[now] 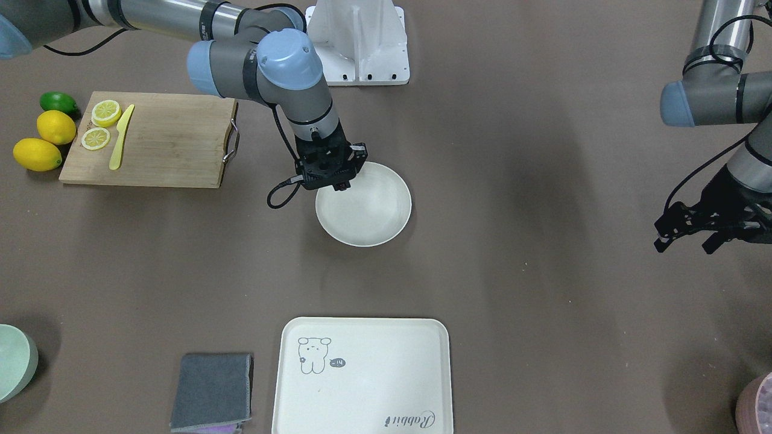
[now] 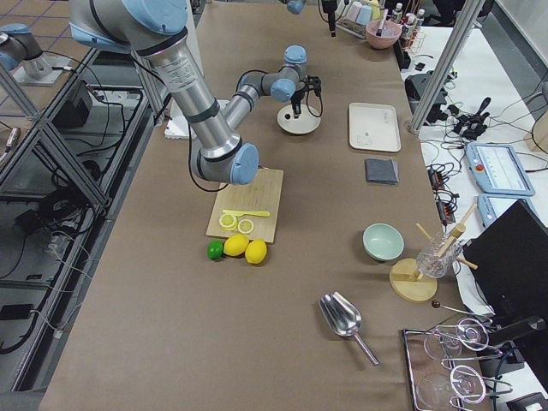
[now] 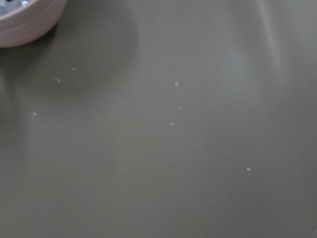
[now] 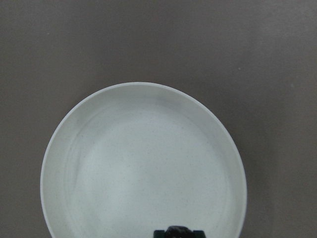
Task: Place red cherry on plate
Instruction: 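Lift the cherries with the right gripper and carry them over the white plate, then lower the cherries onto the white plate and open the right gripper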
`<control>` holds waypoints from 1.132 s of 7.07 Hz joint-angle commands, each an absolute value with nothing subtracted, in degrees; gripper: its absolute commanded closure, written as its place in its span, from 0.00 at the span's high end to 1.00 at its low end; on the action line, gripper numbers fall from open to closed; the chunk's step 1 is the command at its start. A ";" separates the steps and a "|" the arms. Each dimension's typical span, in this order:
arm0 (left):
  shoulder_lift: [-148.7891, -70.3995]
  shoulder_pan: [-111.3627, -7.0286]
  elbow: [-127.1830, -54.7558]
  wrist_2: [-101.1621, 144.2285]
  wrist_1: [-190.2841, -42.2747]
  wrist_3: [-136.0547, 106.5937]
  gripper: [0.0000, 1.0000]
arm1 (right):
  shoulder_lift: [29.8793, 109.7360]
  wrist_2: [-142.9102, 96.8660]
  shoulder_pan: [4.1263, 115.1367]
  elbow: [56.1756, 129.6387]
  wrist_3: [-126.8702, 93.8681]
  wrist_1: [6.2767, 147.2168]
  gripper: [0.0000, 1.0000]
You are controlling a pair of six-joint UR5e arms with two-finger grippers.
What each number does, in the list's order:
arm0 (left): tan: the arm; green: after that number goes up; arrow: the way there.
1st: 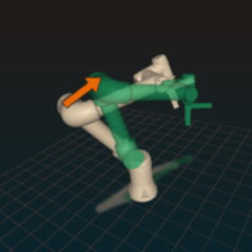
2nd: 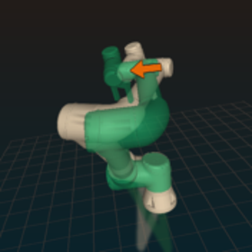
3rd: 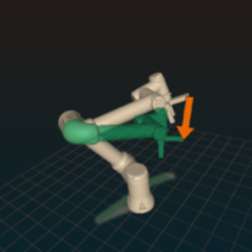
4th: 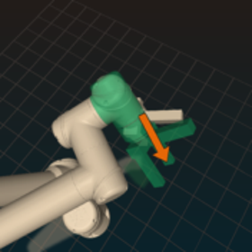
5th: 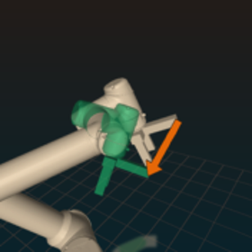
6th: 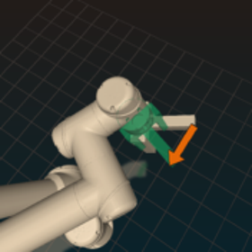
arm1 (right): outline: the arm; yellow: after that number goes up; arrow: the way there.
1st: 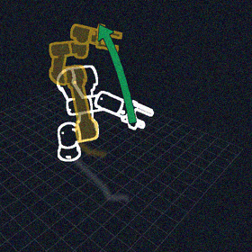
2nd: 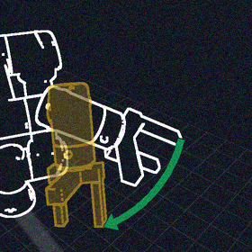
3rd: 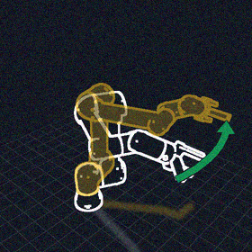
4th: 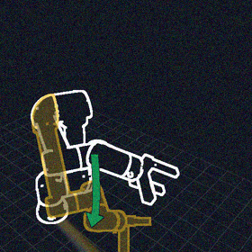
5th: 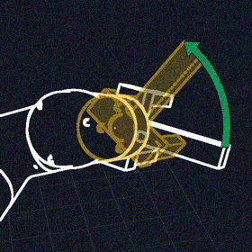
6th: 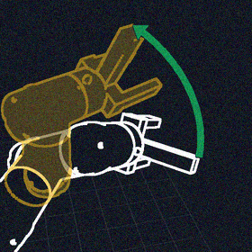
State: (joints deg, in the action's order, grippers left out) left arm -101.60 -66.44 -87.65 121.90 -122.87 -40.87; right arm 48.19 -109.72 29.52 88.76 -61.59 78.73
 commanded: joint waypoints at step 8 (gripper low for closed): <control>-97.39 -73.19 -86.75 126.02 -122.87 -40.17 0.98 | 48.66 -113.52 37.49 87.69 -62.08 81.17 1.00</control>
State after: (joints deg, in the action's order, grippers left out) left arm -98.67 -71.16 -86.80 124.20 -122.89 -40.23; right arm 46.09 -109.51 32.75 85.82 -64.85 77.28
